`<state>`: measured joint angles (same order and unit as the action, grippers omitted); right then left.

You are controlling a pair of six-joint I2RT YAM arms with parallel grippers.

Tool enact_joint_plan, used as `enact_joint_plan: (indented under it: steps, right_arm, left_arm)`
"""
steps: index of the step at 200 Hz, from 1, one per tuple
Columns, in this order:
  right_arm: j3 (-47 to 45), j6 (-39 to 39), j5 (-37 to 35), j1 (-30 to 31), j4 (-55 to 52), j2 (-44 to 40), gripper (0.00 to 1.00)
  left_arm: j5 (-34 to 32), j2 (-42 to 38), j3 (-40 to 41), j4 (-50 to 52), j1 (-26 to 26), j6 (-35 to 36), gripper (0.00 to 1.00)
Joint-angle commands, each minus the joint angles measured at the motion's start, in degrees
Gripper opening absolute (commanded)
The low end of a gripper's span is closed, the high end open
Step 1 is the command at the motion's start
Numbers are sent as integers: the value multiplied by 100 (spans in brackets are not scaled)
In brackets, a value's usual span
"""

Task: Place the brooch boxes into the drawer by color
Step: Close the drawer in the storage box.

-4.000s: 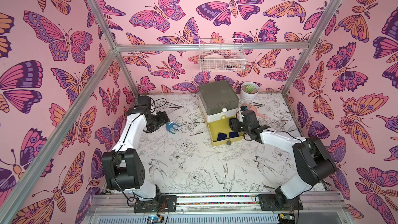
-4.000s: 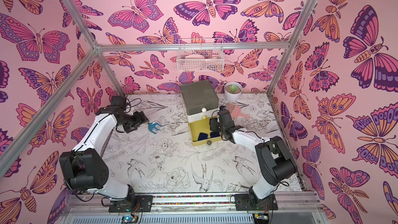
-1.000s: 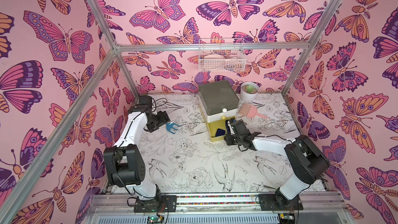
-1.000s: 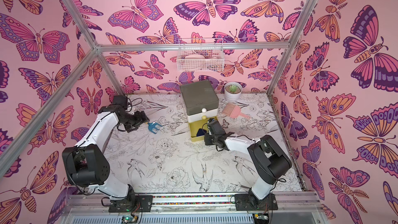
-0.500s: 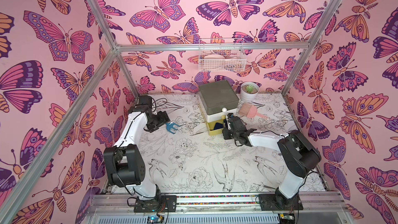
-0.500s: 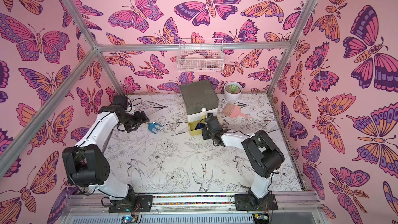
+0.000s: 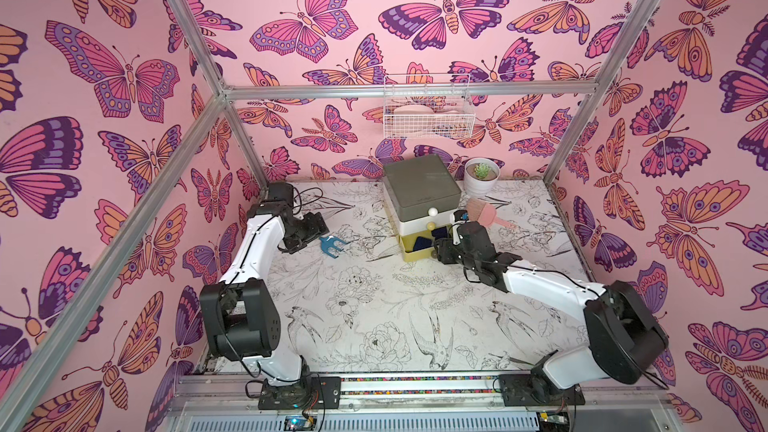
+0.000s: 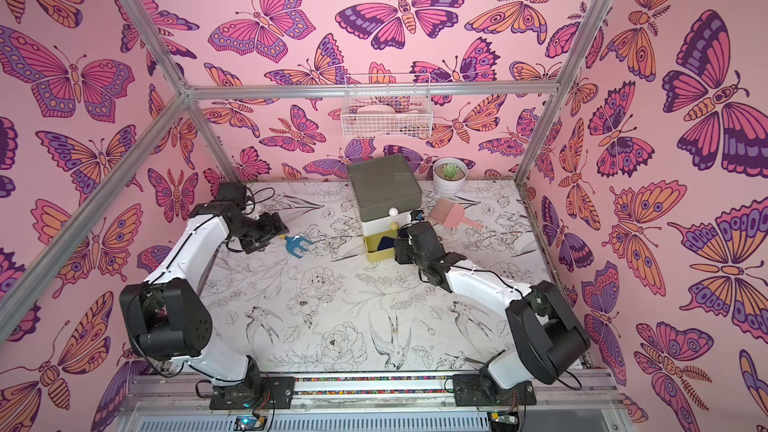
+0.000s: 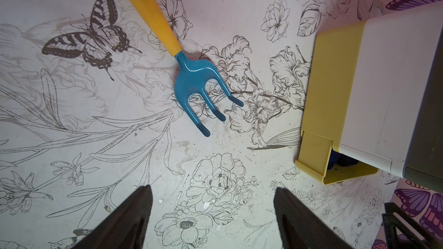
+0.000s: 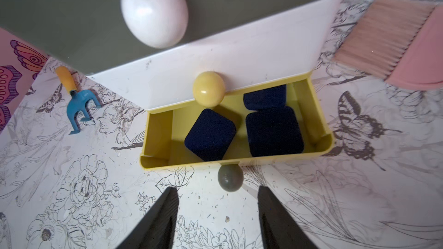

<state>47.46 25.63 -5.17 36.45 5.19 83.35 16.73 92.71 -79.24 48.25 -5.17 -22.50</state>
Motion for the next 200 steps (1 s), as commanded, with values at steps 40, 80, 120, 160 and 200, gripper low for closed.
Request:
enact_joint_plan:
  steps: [40,80,120,160,200]
  right_arm:
    - [-130,734,1139,-1110,-675,-99,0]
    - [33,990,1660,-1374,-566,407,0]
    - [824,701,1553,-1396,-1135,1096,0]
    - [935,631,1460,-1403,-715,1635,0]
    - [1169,708,1521,-1412,-340,2110,0]
  left_arm:
    - [-23,-39,-34,115,45,89,86]
    - [-27,-50,-4,106,42,70,86]
    - [-18,-71,-12,106,42,84,86]
    - [-23,-60,-50,114,42,78,86]
    - [-40,-127,-30,115,42,77,86]
